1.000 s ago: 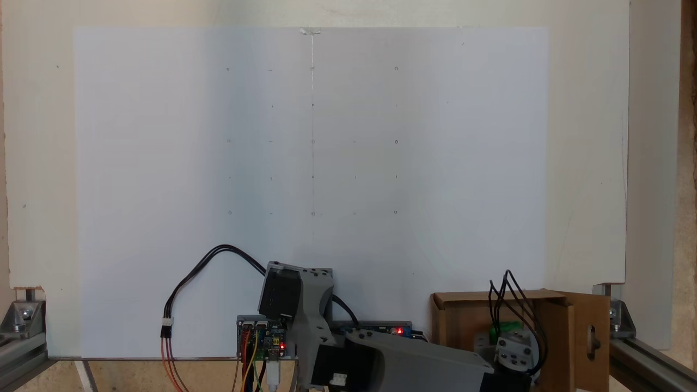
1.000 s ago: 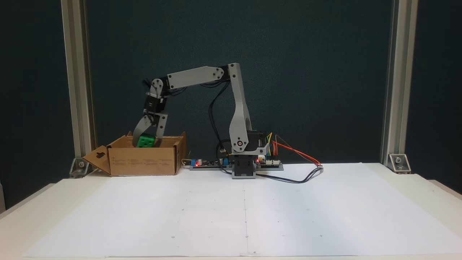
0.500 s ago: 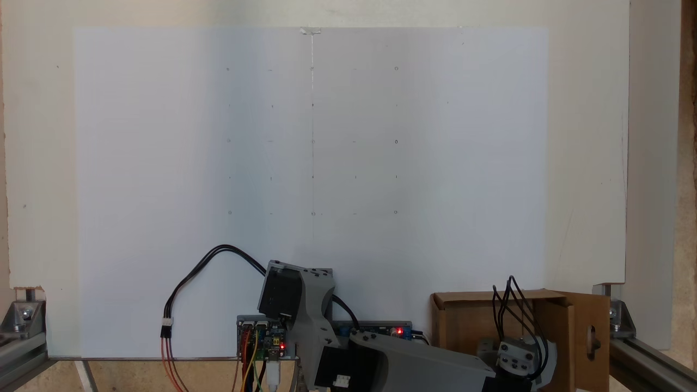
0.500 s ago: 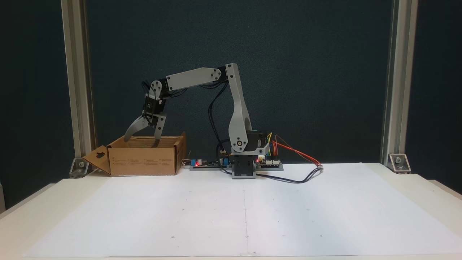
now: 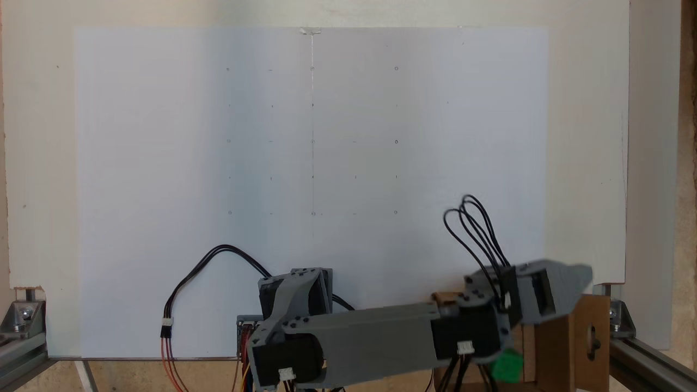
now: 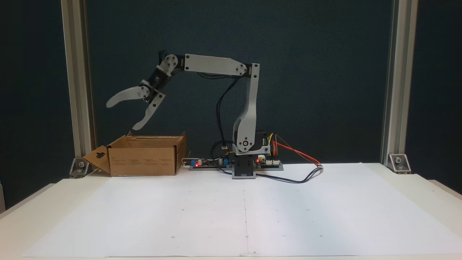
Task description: Grasp a green dice and put it in the bin.
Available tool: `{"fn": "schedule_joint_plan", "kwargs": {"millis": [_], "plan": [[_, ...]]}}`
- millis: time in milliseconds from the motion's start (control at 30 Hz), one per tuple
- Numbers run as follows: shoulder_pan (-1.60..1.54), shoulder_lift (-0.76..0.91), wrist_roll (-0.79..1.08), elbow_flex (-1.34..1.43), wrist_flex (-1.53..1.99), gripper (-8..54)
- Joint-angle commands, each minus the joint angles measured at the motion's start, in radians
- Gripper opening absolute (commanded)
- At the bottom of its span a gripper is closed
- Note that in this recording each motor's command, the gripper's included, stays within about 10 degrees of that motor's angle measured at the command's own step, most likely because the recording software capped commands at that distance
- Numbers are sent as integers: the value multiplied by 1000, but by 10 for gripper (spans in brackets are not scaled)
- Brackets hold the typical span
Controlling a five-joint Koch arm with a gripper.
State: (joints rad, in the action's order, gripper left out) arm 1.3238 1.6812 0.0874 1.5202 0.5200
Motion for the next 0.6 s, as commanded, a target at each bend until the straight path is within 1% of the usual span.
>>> {"fn": "schedule_joint_plan", "kwargs": {"millis": [0, 167, 567], "plan": [[-135, 41, -49, -72, -25, 443], [-393, 69, -112, -69, -21, 443], [-1114, 187, -115, -40, -23, 440]]}}
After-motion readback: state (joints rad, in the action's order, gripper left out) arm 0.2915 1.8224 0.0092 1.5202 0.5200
